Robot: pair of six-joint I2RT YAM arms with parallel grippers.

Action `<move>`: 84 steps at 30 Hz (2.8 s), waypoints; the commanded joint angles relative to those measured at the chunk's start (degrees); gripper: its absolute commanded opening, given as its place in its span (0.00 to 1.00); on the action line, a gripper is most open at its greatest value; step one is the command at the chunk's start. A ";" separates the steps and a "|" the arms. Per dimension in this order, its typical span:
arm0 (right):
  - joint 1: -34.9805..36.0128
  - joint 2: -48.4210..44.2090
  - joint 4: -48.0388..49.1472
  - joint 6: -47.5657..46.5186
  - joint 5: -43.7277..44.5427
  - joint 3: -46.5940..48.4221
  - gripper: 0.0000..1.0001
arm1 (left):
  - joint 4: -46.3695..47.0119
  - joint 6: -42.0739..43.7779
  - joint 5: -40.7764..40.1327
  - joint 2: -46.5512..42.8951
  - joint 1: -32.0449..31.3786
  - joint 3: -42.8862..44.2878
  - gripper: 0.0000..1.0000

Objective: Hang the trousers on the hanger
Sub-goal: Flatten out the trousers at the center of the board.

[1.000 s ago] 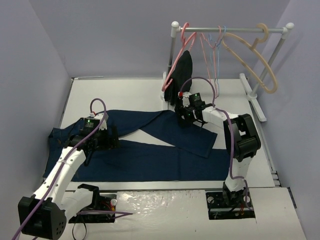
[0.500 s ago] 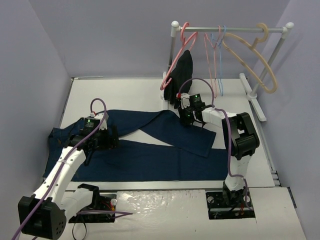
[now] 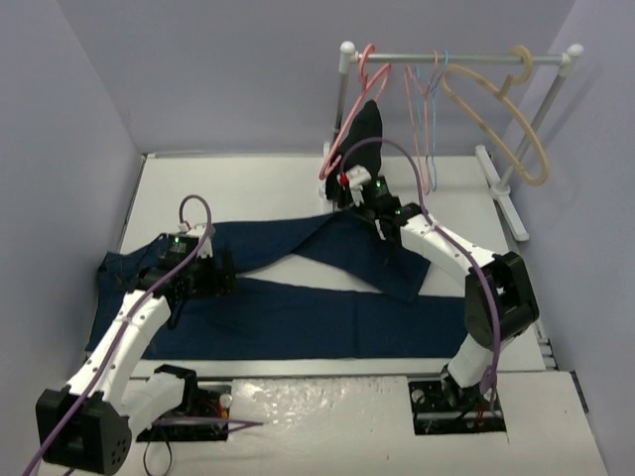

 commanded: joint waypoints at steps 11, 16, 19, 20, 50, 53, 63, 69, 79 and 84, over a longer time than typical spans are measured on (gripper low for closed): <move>19.38 -21.10 -2.21 -2.09 36.52 -7.43 0.02 | 1.05 -0.54 -3.40 -1.15 -0.09 1.83 0.77; 27.63 -22.52 -11.47 20.13 25.34 -13.98 0.24 | 0.86 -0.63 -3.92 -1.26 -0.17 1.83 0.77; 34.65 -19.12 -17.49 27.13 28.53 -9.39 0.41 | 0.44 -0.65 -4.43 -1.06 -0.11 1.91 0.77; 34.04 -18.18 -19.28 29.56 25.65 -7.36 0.44 | 0.44 -0.70 -4.48 -0.96 -0.15 1.91 0.77; -14.13 -16.48 -5.02 36.62 -19.71 -24.04 0.76 | 0.96 -0.28 -2.38 -0.83 -0.16 1.83 0.77; -14.13 -15.45 -4.73 34.43 -21.77 -23.83 0.68 | 1.02 -0.28 -2.31 -0.88 -0.09 1.83 0.77; -5.09 -17.61 -16.44 21.76 2.41 -3.50 0.00 | 1.05 -0.20 -2.80 -0.74 -0.09 1.91 0.77; 5.35 -17.09 -16.15 12.62 42.53 3.64 0.00 | 0.68 -0.42 -3.90 -0.86 -0.03 2.06 0.78; 22.58 -9.02 -11.40 10.45 57.98 -10.12 0.10 | 0.15 -0.54 -5.02 -0.32 0.00 2.18 0.77; 33.70 -1.86 -17.42 23.66 41.63 -8.31 0.22 | -0.08 -0.46 -5.20 0.51 0.00 2.37 0.77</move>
